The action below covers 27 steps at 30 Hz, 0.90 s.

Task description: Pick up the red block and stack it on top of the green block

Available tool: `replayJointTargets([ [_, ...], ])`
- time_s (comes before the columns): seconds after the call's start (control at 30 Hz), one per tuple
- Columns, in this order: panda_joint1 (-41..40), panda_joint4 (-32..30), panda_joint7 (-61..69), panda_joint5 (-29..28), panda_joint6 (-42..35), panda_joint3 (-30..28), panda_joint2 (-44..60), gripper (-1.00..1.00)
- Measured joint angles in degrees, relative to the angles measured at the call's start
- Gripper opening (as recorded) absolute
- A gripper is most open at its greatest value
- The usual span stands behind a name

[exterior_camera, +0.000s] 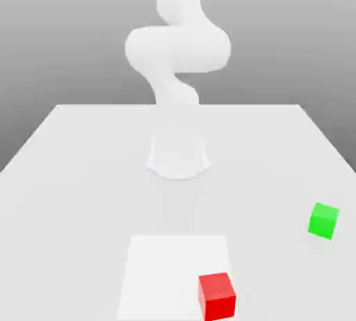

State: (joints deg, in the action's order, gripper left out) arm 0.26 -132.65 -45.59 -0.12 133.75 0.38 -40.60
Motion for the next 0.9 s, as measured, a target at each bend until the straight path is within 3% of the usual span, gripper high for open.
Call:
replayJointTargets([
  [0.9,3.76,-8.09,1.82,-2.09,23.03,2.77,56.43,0.00],
])
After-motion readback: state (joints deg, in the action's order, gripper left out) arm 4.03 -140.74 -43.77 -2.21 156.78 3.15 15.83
